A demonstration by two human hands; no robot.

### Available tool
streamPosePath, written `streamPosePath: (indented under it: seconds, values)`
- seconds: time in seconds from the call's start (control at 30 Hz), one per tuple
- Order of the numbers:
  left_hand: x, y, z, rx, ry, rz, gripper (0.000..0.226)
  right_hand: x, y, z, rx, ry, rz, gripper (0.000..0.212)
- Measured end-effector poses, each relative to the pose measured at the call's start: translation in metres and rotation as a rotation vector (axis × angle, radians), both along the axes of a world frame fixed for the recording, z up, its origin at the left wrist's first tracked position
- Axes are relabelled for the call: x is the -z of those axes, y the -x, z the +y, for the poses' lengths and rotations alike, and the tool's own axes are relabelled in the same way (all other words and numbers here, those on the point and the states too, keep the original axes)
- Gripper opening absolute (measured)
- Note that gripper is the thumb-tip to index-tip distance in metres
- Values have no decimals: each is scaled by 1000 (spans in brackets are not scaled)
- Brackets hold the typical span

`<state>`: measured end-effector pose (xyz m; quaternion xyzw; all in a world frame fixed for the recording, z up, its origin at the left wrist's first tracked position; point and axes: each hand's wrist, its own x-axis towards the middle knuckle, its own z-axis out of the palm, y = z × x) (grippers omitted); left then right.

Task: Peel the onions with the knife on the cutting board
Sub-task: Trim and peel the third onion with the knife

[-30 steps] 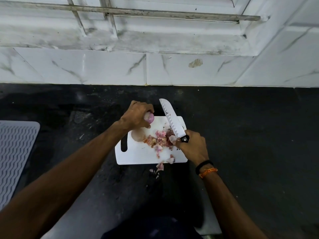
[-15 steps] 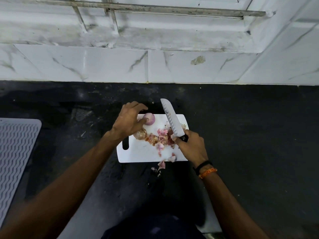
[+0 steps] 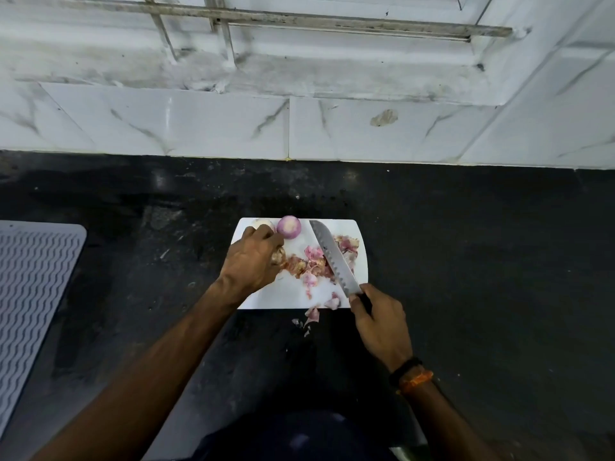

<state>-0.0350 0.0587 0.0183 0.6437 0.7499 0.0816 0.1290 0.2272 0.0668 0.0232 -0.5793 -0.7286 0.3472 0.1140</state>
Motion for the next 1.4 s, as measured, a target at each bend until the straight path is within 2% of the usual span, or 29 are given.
streamPosePath:
  seconds: [0.17,0.33,0.47,0.6,0.87,1.1,1.27,1.4]
  values:
    - [7,1,-10,-43,-108,-135,38,3,-14,-20,-42,-30,-35,14]
    - [8,9,-28,-230,-324,-326,36,8,-3,-30,-166,-42,-68,13]
    - [6,11,-42,-359,-345,-471,28,10,16,-39,-263,-65,-44,17]
    - [8,7,-52,-366,-347,-492,28,18,29,-45,-322,-39,-110,29]
    - [17,2,-57,-438,-320,-581,39,21,18,-36,-198,-42,-187,41]
    - [23,-5,-53,-368,-338,-575,59,22,0,-18,-113,-63,-232,27]
    - [22,-10,-48,-342,-331,-574,54,17,3,-28,-125,-83,-123,27]
    - [21,-11,-49,-342,-345,-595,54,16,20,-36,-226,-83,-94,26]
